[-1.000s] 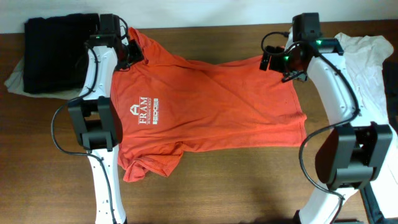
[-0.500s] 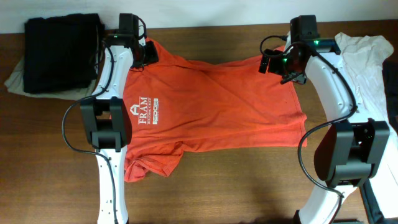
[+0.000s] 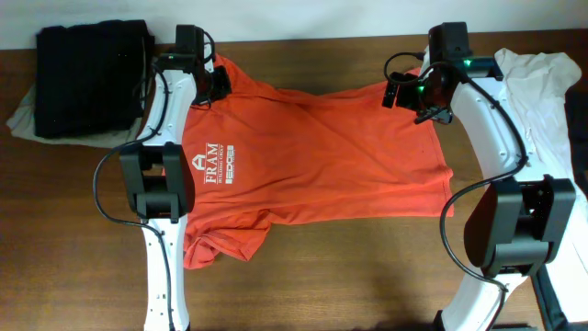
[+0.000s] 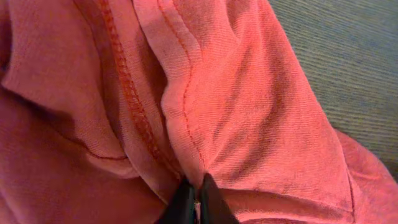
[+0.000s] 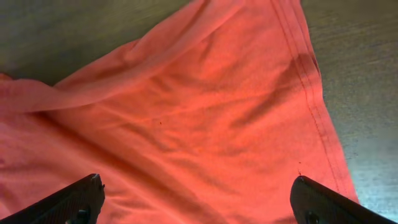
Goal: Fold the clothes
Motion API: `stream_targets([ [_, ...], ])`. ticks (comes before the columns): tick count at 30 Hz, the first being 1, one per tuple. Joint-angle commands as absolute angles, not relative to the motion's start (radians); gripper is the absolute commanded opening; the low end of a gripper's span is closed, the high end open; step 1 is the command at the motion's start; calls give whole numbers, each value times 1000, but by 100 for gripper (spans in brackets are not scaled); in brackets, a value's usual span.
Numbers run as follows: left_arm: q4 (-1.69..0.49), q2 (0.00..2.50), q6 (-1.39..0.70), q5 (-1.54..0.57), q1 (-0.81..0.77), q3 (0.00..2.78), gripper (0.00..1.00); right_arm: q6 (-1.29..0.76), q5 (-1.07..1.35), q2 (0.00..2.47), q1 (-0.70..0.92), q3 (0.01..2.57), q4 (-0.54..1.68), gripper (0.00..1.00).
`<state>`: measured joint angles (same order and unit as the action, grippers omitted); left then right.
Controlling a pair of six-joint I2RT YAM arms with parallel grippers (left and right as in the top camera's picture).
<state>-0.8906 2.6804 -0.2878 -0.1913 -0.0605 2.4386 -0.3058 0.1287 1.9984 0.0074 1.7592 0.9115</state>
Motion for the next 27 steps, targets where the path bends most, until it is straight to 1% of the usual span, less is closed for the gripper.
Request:
stream_targets([
  [1,-897,2717,-282,-233,-60,2487,0,-295,120,2006,6,1754,886,99],
  [6,-960,2717,-282,-240,-51,2656,0,-295,119,2006,4,1754,817,99],
  [8,-945,2717,-283,-240,-46,2694,0,-296,119,2006,5,1754,768,99],
  [15,-797,2719,-290,-235,-56,2695,1,-296,118,2006,5,1754,707,99],
  [21,-801,2765,-290,-210,-65,2692,1,-295,45,2094,4,1754,540,99],
  [24,-806,2784,-290,-210,-65,2692,4,-295,41,2151,-6,1754,472,100],
  [25,-816,2789,-290,-209,-65,2688,4,-296,41,2172,-15,1754,448,97],
  [26,-823,2790,-290,-209,-65,2685,4,-296,49,2194,-28,1754,424,87],
  [27,-827,2790,-290,-209,-65,2685,4,-296,60,2210,-38,1754,406,81],
])
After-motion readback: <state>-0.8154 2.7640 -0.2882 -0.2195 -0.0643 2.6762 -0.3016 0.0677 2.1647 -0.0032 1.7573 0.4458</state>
